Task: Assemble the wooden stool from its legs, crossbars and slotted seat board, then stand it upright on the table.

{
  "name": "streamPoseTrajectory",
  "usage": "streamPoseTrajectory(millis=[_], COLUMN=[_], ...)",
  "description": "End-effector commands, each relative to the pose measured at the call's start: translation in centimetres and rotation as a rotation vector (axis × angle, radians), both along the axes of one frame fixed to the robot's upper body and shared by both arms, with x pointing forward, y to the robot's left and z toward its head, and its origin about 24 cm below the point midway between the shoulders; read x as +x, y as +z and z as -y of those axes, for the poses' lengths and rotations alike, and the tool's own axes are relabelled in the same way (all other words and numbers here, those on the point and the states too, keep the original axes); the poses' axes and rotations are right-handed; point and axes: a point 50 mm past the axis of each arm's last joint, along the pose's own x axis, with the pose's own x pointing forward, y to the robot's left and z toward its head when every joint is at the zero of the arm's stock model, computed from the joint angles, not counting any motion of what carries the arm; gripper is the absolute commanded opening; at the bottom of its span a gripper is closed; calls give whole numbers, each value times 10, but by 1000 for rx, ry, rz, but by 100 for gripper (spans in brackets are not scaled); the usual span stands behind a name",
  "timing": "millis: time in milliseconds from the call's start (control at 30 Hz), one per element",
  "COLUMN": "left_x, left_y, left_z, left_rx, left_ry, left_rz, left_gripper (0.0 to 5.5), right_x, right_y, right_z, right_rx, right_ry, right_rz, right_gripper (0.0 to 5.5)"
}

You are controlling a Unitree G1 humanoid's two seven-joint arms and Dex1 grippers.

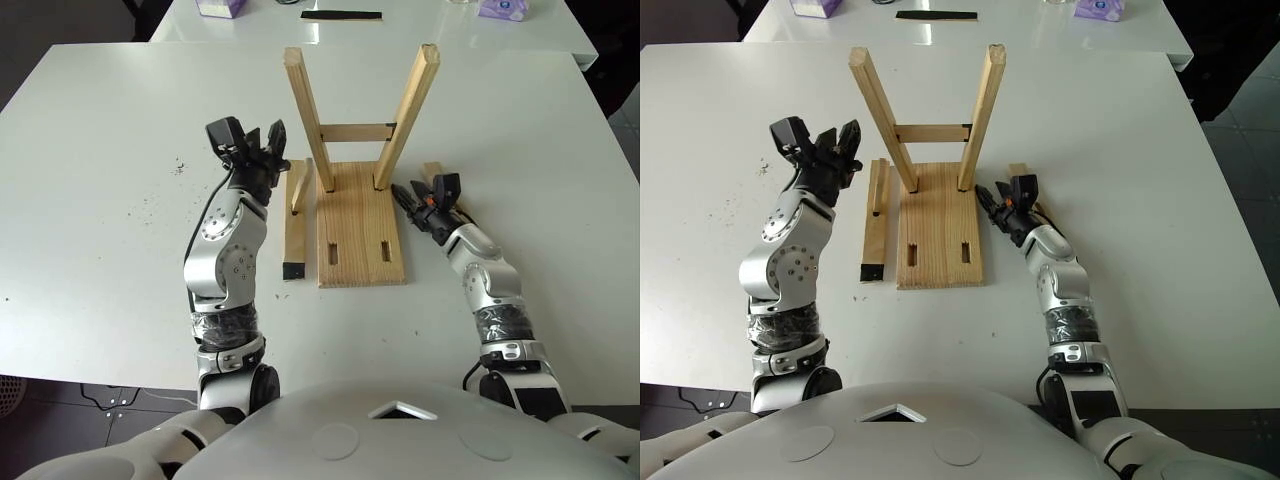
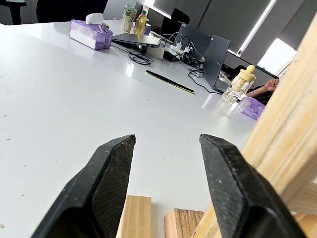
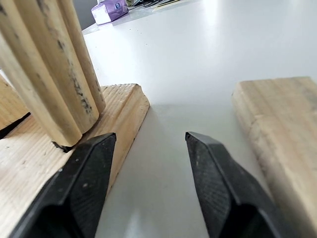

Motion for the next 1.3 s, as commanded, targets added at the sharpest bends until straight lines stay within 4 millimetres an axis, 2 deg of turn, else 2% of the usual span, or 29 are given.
streamPoseTrajectory(millis=[33, 200, 267, 367, 533, 600, 733, 800, 967, 1300], left_x=[-2, -10, -16, -31, -63, -79, -100, -104, -104, -84], left_y=[30, 55, 54, 39, -7, -18, -25, -25, -24, -32], left_z=[3, -29, -40, -52, -41, -37, -28, -23, -8, 3], left_rx=[-45, 67, 86, 129, 140, 114, 73, 70, 95, 207], left_ry=[13, 272, 359, 411, 214, 161, 63, 18, -144, -235], left_rz=[150, 250, 217, 99, -188, -290, -405, -437, -485, -574], left_gripper=[243, 243, 243, 243, 243, 243, 243, 272, 353, 356], right_x=[-2, -5, -8, -15, -22, -22, -23, -24, -24, -22], right_y=[-6, -8, -10, -14, -17, -17, -17, -18, -19, -21], right_z=[3, 4, 5, 9, 14, 17, 26, 27, 25, 22], right_rx=[-12, -14, -18, -29, -43, -50, -61, -64, -65, -66], right_ry=[-15, -22, -25, -33, -50, -60, -90, -95, -95, -96], right_rz=[-29, -38, -44, -57, -69, -67, -70, -71, -72, -72], right_gripper=[260, 260, 260, 260, 260, 260, 260, 260, 260, 260])
